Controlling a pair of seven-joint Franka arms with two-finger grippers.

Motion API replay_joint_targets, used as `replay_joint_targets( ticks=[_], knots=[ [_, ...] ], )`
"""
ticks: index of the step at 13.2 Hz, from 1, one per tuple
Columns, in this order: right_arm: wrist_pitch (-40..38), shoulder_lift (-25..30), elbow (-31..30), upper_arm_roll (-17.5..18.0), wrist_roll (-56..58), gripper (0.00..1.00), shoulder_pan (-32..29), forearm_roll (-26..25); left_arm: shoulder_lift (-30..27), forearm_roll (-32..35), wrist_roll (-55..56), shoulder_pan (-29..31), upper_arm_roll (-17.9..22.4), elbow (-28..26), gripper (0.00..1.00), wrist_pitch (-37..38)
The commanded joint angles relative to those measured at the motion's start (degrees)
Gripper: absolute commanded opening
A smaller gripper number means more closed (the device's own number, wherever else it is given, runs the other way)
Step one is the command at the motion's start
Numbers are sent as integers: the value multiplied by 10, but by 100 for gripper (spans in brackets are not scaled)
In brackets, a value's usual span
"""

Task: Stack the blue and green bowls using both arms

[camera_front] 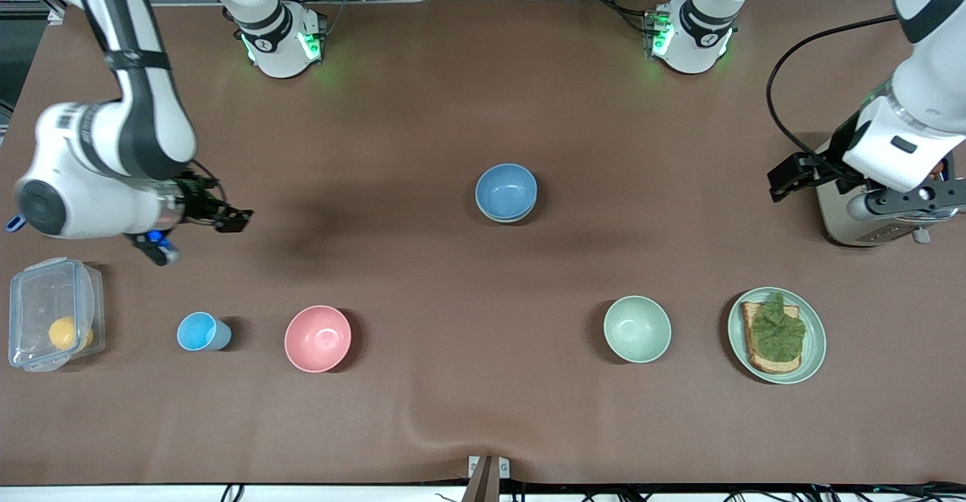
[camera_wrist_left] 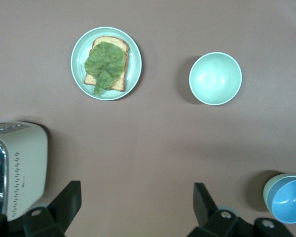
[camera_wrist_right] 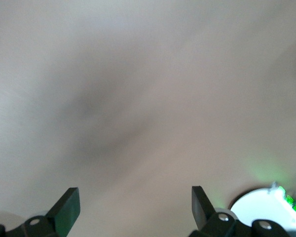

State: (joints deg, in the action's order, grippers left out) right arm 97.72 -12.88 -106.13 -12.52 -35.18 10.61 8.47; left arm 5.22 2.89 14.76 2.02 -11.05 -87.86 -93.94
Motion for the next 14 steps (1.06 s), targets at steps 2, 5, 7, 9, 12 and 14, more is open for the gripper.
replay_joint_targets(
  ticks=[2, 5, 7, 9, 12, 14],
  knots=[
    [-9, 57, 35, 15, 145, 100, -47, -20, -20, -24, -31, -6, 28, 5, 100, 30],
    [-8, 100, 55, 21, 215, 100, -52, -23, -22, -22, -45, -7, 37, 6, 100, 44],
    [-9, 108, 104, 80, 264, 100, -98, -32, -24, -23, -45, -7, 43, 7, 100, 47],
    [-10, 111, 124, 100, 268, 100, -111, -45, -28, -23, -45, -8, 47, 10, 100, 54],
    [-10, 126, 150, 124, 285, 100, -115, -45, -39, -23, -46, -9, 47, 9, 100, 56],
    [-11, 128, 155, 124, 291, 100, -115, -43, -46, -23, -54, -9, 47, 6, 100, 64]
  ],
)
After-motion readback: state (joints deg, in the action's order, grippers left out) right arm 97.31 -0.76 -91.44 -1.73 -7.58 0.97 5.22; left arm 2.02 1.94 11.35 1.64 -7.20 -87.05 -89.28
